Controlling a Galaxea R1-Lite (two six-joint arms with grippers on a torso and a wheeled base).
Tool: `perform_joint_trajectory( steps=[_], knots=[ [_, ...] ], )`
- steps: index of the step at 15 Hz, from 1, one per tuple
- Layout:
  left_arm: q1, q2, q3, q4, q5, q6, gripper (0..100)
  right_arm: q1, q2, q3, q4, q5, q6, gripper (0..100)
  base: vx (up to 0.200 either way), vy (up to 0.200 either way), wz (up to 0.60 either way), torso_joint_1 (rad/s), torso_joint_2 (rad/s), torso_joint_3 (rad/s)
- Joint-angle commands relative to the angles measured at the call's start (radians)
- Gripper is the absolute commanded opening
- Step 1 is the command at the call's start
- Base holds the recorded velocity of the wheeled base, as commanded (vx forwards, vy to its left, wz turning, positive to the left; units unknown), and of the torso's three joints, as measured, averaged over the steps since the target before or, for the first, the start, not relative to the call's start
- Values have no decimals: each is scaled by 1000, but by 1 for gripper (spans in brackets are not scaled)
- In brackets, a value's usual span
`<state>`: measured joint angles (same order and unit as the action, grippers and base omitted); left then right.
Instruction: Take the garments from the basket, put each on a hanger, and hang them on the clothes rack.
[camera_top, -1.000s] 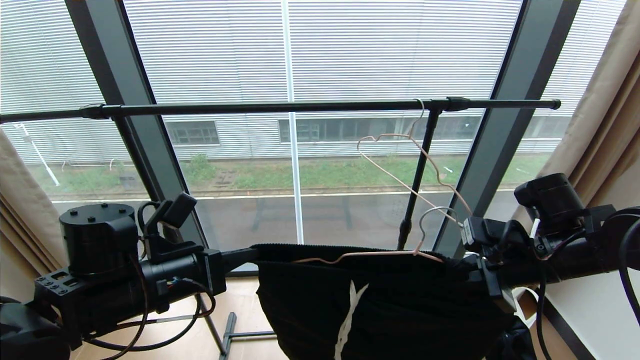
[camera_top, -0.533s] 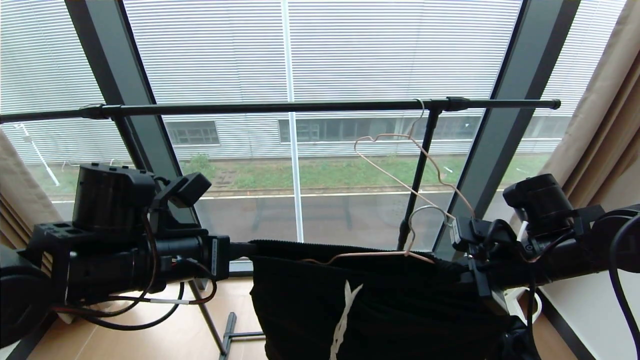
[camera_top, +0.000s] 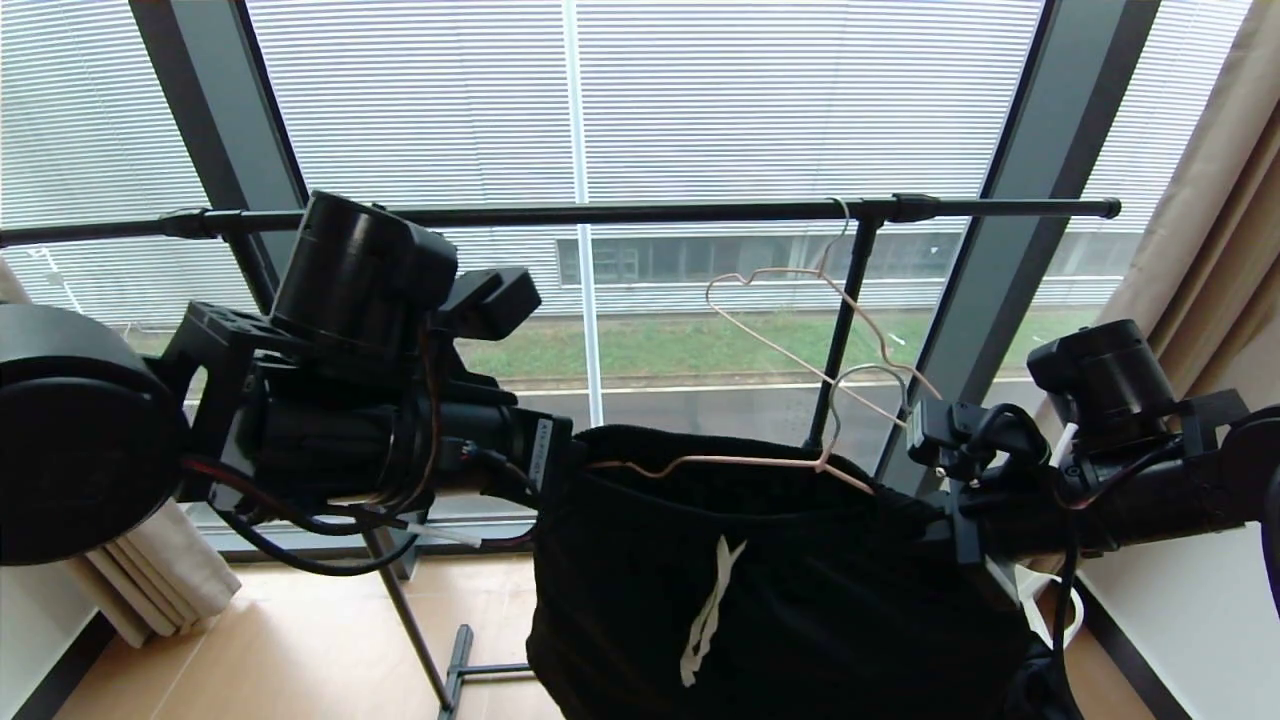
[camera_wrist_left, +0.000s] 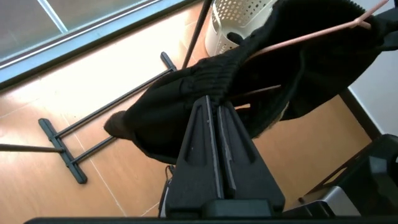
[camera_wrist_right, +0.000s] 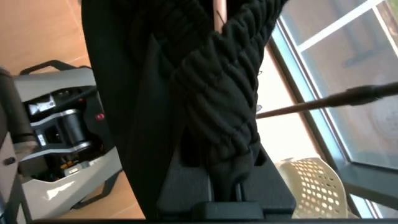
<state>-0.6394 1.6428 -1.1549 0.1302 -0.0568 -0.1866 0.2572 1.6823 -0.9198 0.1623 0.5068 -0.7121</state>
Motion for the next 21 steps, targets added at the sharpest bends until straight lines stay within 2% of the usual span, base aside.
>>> perform_joint_trajectory(
  steps=[1, 4, 5, 6, 8, 12, 16, 18, 19, 21],
  knots=[
    [-39, 63, -74, 26, 6, -1, 0, 14, -13, -5, -3, -25, 13, 0, 0, 0, 0, 0, 0, 0],
    [-43, 91, -164, 77, 32, -2, 0, 57, -6, 35, -61, -152, 14, 0, 0, 0, 0, 0, 0, 0],
    [-43, 91, -178, 83, 37, -2, 0, 66, -1, 45, -83, -171, 14, 0, 0, 0, 0, 0, 0, 0],
    [-43, 91, -204, 97, 37, -2, 0, 86, 7, 76, -152, -202, 17, 0, 0, 0, 0, 0, 0, 0],
    [-43, 91, -223, 108, 38, -2, 0, 93, 28, 88, -191, -203, 26, 0, 0, 0, 0, 0, 0, 0],
    [-79, 121, -267, 138, 38, -2, 0, 146, 23, 85, -210, -241, 141, 0, 0, 0, 0, 0, 0, 0],
    [-125, 158, -278, 138, 48, -1, 0, 151, 20, 104, -288, -225, 161, 0, 0, 0, 0, 0, 0, 0],
    [-146, 170, -284, 138, 60, -1, 0, 180, 19, 107, -322, -225, 247, 0, 0, 0, 0, 0, 0, 0],
    [-154, 180, -284, 138, 61, 7, 0, 195, 17, 113, -363, -223, 316, 0, 0, 0, 0, 0, 0, 0],
    [-152, 193, -287, 137, 72, 22, 0, 198, 16, 131, -400, -215, 329, 0, 0, 0, 0, 0, 0, 0]
  ],
)
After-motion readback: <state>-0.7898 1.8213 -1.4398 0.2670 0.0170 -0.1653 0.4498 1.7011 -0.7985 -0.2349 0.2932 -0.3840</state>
